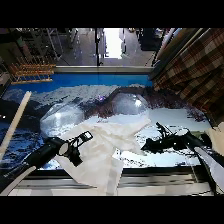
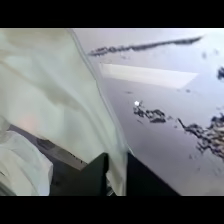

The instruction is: Fold the clothes and pants, and hang the long-sleeved shirts on hangers.

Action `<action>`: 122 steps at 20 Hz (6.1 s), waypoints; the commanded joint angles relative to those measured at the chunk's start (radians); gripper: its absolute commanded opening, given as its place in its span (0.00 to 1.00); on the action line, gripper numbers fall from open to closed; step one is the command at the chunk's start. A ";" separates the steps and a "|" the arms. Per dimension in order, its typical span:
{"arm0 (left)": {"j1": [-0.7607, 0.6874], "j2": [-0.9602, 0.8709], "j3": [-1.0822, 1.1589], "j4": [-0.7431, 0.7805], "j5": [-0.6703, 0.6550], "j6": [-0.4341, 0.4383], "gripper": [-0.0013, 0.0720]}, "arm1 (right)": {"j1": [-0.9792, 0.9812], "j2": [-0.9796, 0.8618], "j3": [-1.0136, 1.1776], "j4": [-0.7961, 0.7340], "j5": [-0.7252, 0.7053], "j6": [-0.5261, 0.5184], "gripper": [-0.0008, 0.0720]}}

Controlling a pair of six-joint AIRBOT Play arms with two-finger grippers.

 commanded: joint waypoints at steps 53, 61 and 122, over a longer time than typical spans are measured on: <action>1.006 -0.051 0.160 -0.299 -0.464 -0.151 0.95 | -0.287 0.037 0.100 -0.190 0.283 -0.009 0.73; 1.016 -0.030 -0.054 -0.472 -0.289 -0.004 0.98 | -0.280 0.023 0.003 -0.135 0.259 -0.041 0.72; 1.018 -0.445 0.646 -0.895 -0.616 0.014 0.03 | 0.037 -0.244 0.886 -0.385 0.191 0.053 0.03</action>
